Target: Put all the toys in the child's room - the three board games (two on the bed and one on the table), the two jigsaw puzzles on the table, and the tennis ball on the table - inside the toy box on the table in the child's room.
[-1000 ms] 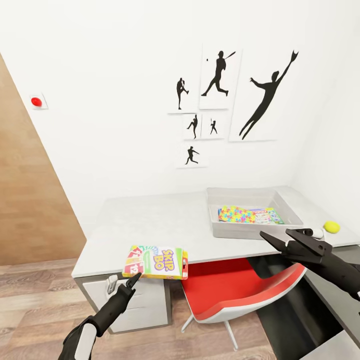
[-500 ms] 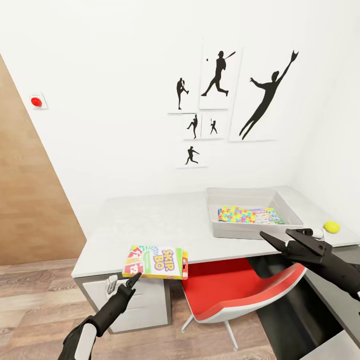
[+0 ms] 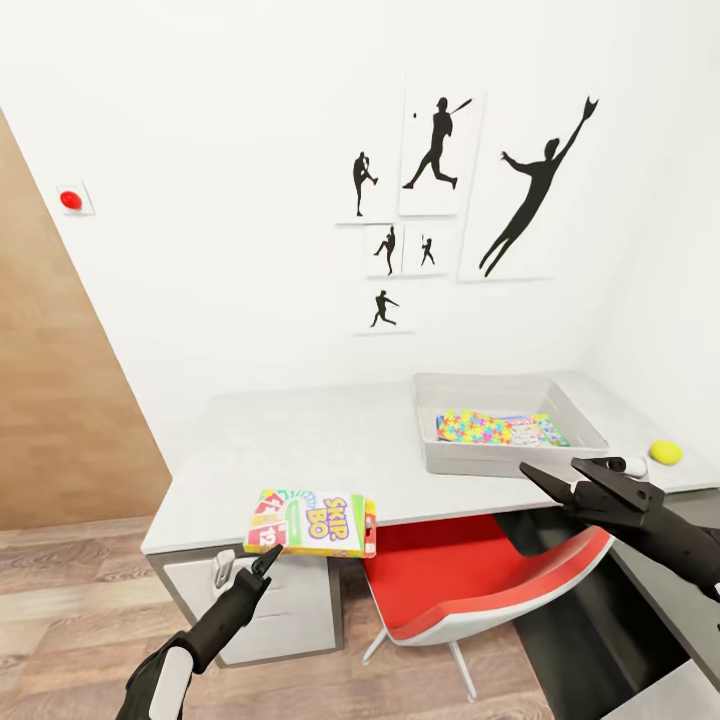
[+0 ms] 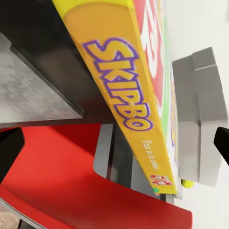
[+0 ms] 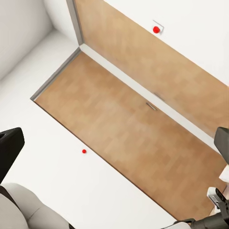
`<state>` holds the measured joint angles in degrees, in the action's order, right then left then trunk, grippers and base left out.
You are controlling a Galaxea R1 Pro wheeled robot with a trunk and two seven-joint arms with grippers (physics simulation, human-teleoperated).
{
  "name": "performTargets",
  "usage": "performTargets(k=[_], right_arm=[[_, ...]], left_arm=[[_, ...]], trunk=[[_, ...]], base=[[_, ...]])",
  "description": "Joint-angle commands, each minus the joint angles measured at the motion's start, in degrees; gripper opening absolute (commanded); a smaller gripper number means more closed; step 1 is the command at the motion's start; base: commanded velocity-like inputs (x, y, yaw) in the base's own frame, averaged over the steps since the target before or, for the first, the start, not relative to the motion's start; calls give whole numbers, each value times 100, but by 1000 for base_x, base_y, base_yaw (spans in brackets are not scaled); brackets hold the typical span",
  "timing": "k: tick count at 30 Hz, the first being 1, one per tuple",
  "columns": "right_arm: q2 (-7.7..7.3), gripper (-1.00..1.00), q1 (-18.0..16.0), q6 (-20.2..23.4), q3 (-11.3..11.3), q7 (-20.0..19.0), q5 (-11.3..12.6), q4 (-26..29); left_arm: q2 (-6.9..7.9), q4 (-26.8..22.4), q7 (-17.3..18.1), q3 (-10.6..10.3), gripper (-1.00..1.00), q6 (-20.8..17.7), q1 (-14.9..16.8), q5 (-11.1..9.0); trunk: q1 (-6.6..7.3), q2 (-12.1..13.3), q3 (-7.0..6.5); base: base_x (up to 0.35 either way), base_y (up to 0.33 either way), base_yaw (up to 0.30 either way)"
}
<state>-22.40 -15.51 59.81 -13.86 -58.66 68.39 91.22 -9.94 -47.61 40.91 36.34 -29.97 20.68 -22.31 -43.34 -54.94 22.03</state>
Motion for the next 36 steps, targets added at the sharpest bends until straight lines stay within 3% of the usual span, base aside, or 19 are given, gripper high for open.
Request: performTargets(k=[1,8,27,36], right_arm=[[-1,100,-5,19,-2,-21,-10,-2],[-1,100,-5,19,-2,-22,-10,1],[6,100,-5,19,1,-19,-10,0],[7,100,-5,19,5,-22,-10,-1]], left_arm=[[-6,-2,14,22,100,-44,6,-19],[-6,-2,14,22,100,-44,6,-19],[-6,-2,14,27,100,-38,6,-17],[-6,-2,14,19,100,-35,6,-16]], trunk=[[-23,-46,25],[-177,-327,151],[-177,-327,151],[-177,-327,151]], base=[[0,0,0],[0,0,0],[1,0,0],[158,0,0]])
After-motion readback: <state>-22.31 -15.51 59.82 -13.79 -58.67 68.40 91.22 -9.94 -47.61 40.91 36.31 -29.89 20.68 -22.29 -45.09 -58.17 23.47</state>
